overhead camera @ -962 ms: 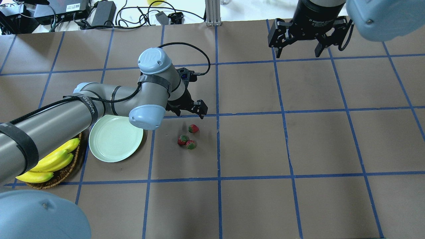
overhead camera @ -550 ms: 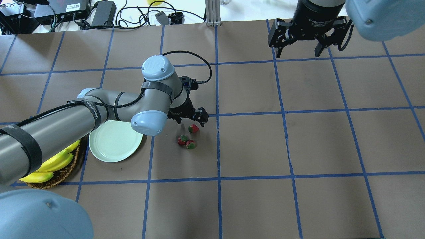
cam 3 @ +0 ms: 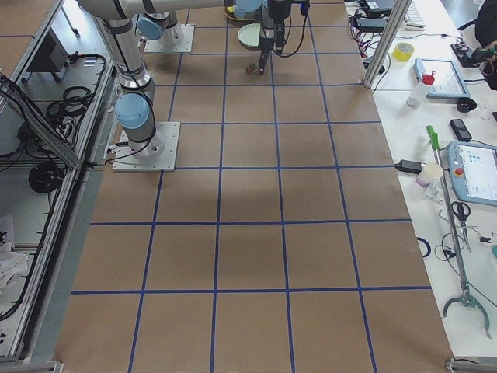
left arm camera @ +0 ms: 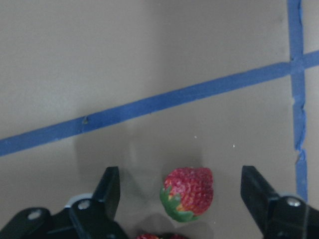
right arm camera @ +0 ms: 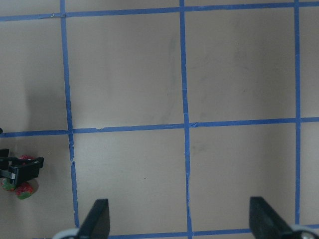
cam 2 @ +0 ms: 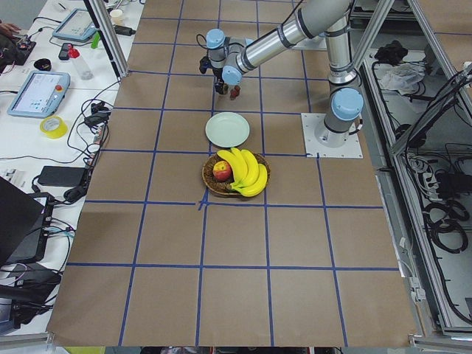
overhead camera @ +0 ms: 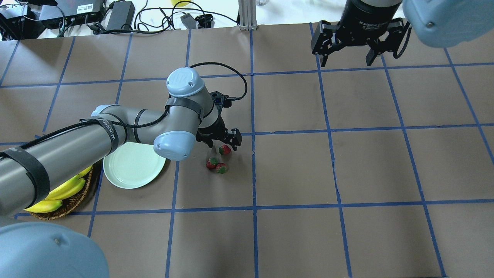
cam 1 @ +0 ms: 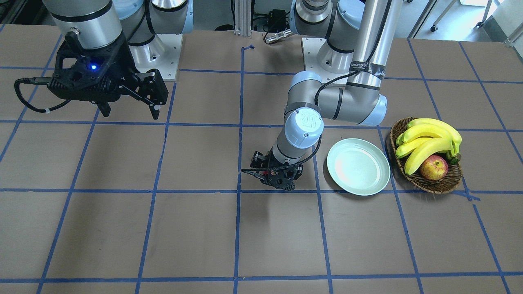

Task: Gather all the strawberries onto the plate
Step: 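Lift the strawberry, carry it over the plate and open the left gripper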

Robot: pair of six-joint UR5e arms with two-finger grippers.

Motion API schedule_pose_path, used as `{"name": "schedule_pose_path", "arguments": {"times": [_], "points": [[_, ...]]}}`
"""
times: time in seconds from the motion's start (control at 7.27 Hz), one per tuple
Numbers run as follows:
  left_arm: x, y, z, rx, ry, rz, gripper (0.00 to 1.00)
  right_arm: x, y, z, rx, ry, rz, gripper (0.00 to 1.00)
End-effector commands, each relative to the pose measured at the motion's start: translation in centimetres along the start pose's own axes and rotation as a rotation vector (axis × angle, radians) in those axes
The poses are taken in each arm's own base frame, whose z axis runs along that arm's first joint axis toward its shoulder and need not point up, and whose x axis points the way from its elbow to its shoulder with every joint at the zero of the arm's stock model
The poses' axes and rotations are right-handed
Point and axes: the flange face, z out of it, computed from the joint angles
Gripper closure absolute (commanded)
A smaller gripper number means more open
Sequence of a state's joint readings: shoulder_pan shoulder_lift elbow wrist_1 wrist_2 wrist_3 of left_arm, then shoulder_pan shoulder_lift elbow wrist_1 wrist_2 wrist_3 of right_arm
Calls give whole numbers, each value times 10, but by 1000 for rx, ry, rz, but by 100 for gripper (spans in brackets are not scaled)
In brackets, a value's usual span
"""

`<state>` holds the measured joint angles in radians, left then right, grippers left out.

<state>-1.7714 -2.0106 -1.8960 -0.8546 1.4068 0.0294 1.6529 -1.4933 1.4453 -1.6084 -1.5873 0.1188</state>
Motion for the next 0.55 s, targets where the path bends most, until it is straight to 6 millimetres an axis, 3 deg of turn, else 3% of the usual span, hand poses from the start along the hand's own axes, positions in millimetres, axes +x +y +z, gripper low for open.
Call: {"name": "schedule_pose_path", "arguments": {"times": [0.0,0.14,0.41], "points": [[0,-1,0,1,2,0,54,0,1,-2,4,1,-1,0],[0,-1,-1,3,0,28,100,0,1,-2,3,0,0,0],[1,-11,-16,37,-11,52,100,1,1,-2,3,0,0,0]]}}
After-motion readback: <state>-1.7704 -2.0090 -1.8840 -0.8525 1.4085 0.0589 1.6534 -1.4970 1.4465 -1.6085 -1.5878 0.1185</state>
